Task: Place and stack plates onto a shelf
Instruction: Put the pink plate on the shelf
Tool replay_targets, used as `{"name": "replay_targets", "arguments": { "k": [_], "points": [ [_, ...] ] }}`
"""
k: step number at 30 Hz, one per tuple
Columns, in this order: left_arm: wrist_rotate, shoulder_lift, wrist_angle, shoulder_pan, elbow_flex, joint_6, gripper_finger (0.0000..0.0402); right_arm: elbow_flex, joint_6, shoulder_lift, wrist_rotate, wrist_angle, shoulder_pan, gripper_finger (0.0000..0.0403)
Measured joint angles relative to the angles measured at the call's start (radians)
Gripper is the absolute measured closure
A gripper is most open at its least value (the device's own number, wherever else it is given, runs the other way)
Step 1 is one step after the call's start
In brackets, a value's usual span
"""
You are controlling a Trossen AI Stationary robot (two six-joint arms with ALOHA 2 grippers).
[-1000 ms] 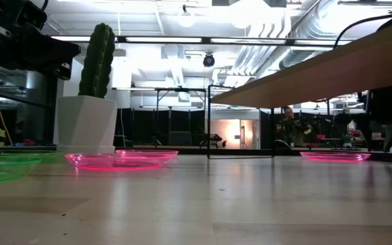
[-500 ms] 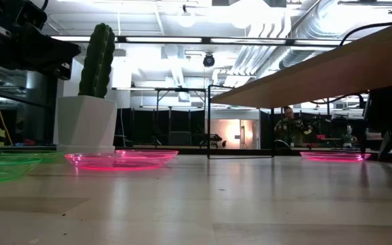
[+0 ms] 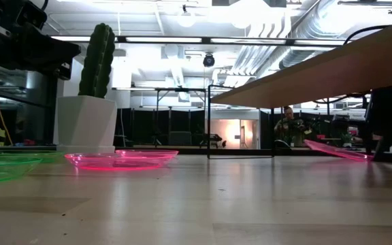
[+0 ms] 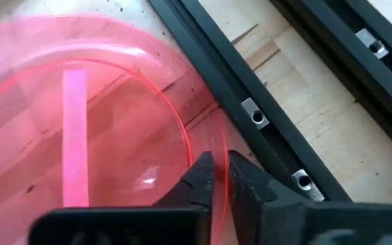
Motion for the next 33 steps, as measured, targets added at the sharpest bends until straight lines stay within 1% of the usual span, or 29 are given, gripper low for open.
{"name": "replay_targets", "arguments": {
  "k": [4,9,17,20,25,33],
  "points": [
    [0.0,0.0,0.0,0.0,0.0,0.0,0.0401,-0.001,0.004,0.0,0.011,0.012,0.0,0.0392],
    [0.0,0.0,0.0,0.0,0.0,0.0,0.0401,-0.002,-0.016,-0.003,0.018,0.057,0.0,0.04],
    [0.0,0.0,0.0,0.0,0.0,0.0,0.0401,-0.002,-0.05,-0.004,0.001,0.141,0.0,0.0403],
    [0.0,0.0,0.0,0.0,0.0,0.0,0.0401,-0.002,-0.059,-0.018,-0.005,0.148,0.0,0.0403],
    [0.0,0.0,0.0,0.0,0.0,0.0,0.0401,-0.002,-0.07,-0.09,-0.006,0.151,0.0,0.0403],
    [0.0,0.0,0.0,0.0,0.0,0.0,0.0402,-0.002,-0.07,-0.254,-0.008,0.148,0.0,0.0403]
  ]
}}
